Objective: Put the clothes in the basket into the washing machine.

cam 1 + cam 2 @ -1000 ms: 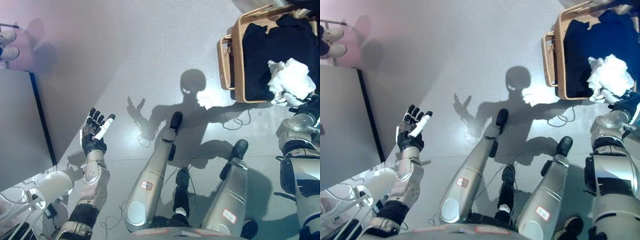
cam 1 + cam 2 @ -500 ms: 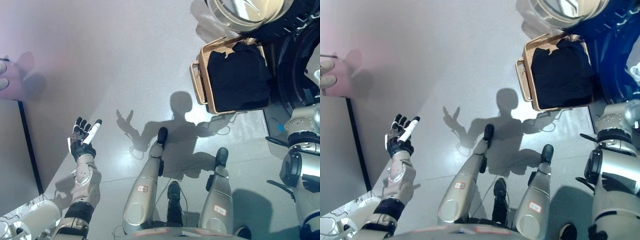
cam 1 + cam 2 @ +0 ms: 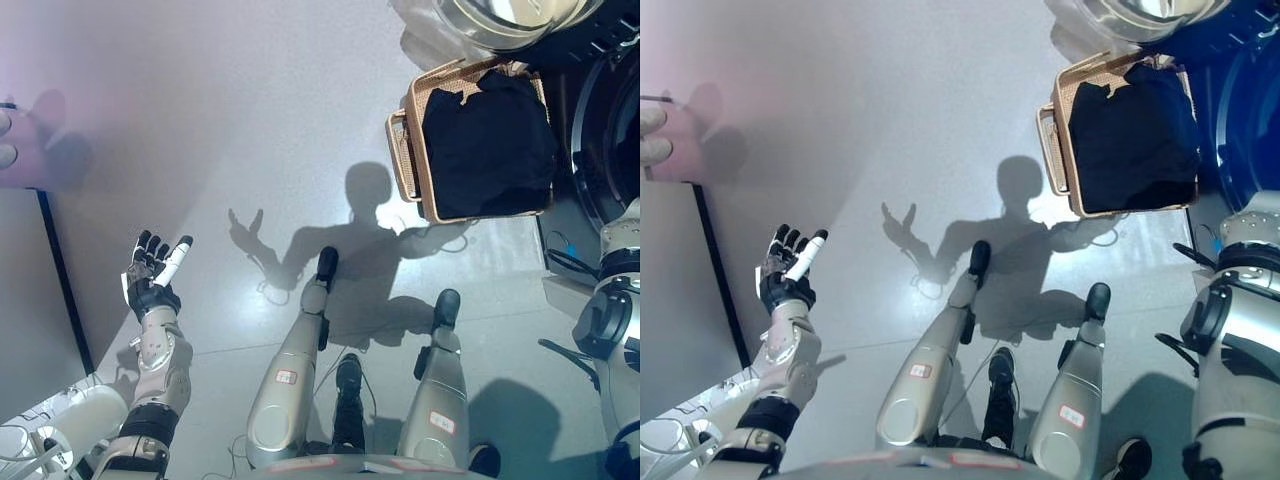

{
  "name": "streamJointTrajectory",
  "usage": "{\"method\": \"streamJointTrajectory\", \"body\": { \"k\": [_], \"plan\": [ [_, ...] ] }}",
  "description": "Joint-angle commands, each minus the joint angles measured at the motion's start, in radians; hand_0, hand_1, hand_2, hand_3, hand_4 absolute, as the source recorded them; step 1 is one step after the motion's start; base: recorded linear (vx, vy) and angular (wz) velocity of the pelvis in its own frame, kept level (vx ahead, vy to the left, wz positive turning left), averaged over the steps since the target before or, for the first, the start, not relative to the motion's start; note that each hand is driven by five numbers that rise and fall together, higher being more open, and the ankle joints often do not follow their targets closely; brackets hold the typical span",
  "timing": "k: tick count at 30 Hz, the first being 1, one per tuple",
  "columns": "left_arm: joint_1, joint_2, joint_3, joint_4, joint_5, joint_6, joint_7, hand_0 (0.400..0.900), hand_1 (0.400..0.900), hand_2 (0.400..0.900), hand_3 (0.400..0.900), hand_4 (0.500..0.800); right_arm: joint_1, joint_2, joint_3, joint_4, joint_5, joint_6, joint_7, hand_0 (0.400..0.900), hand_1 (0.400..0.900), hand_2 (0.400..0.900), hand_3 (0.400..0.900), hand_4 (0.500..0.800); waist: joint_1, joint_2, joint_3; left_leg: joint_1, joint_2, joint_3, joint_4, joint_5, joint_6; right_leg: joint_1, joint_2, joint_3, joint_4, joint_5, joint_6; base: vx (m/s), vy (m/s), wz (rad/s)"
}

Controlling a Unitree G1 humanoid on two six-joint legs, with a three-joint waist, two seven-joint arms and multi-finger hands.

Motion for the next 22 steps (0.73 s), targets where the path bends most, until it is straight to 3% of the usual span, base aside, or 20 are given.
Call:
{"method": "streamJointTrajectory", "body": {
  "k": [1, 11, 22],
  "plan": [
    [0.069, 0.072, 0.063, -0.018, 0.010, -0.089, 0.016, 0.900, 0.900, 0.900, 0.900, 0.800, 0.034, -0.138, 0.104, -0.039, -0.068, -0.077, 0.009, 0.900, 0.900, 0.900, 0.900, 0.800, -0.013, 0.031, -0.128, -0.007, 0.096, -0.076, -0.069, 0.017, -0.105, 0.003, -0.039, 0.064, 0.029, 0.041, -0.018, 0.00, 0.000, 0.00],
    [0.077, 0.071, 0.062, -0.049, 0.020, -0.092, 0.024, 0.900, 0.900, 0.900, 0.900, 0.800, 0.036, -0.131, 0.091, -0.035, -0.043, -0.088, 0.012, 0.900, 0.900, 0.900, 0.900, 0.800, -0.010, 0.031, -0.134, -0.013, 0.090, -0.078, -0.081, 0.023, -0.104, 0.017, -0.047, 0.057, 0.000, 0.055, -0.017, 0.00, 0.001, 0.02],
    [0.050, 0.077, 0.047, -0.073, 0.020, -0.094, 0.012, 0.900, 0.900, 0.900, 0.900, 0.800, 0.077, -0.063, 0.110, -0.061, -0.076, -0.075, 0.028, 0.900, 0.900, 0.900, 0.900, 0.800, -0.020, -0.003, -0.134, -0.006, 0.095, -0.076, -0.043, 0.001, -0.102, 0.040, -0.037, 0.053, -0.005, 0.058, -0.020, -0.01, -0.004, -0.02]
  ]
}}
